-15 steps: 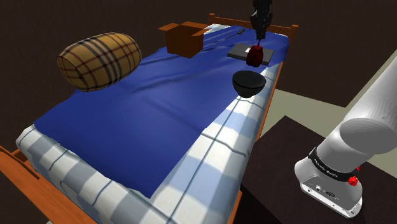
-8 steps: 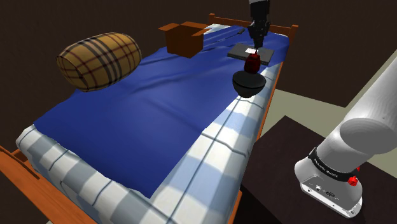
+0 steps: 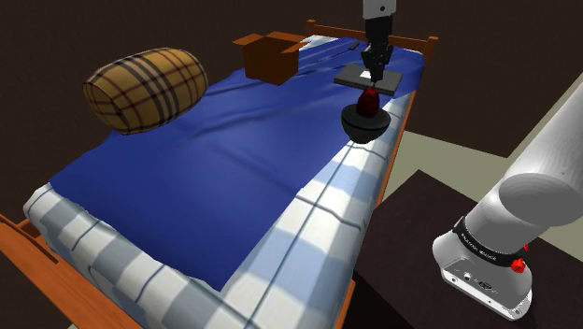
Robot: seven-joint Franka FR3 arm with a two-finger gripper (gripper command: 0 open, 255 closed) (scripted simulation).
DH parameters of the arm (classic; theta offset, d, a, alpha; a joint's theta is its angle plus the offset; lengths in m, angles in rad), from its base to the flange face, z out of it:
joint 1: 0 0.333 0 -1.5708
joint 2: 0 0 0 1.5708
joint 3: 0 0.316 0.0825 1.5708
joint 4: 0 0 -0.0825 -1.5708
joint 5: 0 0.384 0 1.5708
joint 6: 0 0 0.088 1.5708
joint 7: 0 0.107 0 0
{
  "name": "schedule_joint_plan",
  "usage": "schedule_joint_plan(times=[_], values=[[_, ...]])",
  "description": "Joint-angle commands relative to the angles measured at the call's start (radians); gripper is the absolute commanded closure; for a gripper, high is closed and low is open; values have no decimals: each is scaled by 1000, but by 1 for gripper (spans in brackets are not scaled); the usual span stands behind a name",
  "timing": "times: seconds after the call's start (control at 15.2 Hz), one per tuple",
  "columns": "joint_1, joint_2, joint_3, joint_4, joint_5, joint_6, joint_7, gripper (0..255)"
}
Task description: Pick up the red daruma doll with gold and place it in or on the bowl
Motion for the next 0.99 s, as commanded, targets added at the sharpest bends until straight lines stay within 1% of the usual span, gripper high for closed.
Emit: schedule_joint_plan(times=[0.0, 0.33, 0.4, 0.73, 0.92], values=[[0, 0, 0, -3, 0, 4, 0, 255], [0, 0, 0, -3, 0, 4, 0, 255], [0, 0, 0, -3, 0, 4, 0, 0], [0, 0, 0, -3, 0, 4, 0, 0], [-1, 30, 0, 130, 5, -100, -5, 0]])
